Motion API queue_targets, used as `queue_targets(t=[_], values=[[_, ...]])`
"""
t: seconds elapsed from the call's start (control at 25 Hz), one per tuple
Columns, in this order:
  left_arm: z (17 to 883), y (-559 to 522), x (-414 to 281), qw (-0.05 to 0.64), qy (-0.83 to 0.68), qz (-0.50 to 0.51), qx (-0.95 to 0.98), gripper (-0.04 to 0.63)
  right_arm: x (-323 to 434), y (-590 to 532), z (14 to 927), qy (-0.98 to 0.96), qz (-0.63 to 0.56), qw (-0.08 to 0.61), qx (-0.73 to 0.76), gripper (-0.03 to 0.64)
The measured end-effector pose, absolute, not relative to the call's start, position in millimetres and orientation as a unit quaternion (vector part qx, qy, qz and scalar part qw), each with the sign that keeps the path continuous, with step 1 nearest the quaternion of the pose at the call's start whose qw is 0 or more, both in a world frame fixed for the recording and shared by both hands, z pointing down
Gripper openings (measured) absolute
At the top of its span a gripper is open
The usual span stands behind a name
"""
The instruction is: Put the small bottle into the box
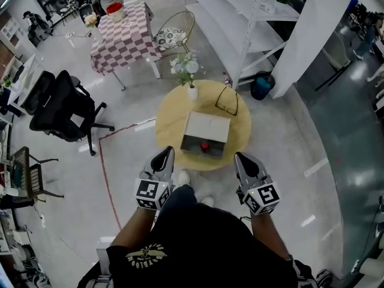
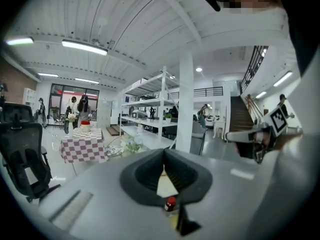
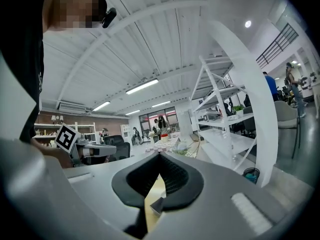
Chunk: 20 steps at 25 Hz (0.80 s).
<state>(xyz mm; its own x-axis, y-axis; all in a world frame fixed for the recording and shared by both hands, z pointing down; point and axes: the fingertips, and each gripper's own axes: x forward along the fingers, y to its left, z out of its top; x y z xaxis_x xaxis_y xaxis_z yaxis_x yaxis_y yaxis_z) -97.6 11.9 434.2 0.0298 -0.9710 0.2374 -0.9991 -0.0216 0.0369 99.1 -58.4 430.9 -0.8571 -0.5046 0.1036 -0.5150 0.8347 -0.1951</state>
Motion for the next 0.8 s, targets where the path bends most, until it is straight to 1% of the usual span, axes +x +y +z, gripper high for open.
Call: queue_targets(t=[0.36, 0.8], values=[[447.7, -21.0, -114.9, 0.109, -0.677, 0.085, 0.723, 0.0, 84.1, -87.7, 442.2, -0.952, 0.115, 0.031, 0.283, 0.006], [460.5, -91.7, -174.1, 0.127, -0.657, 0.089, 0.738, 0.0, 24.1, -148.8, 448.1, -0.944, 0.127, 0.051, 0.3, 0.006]])
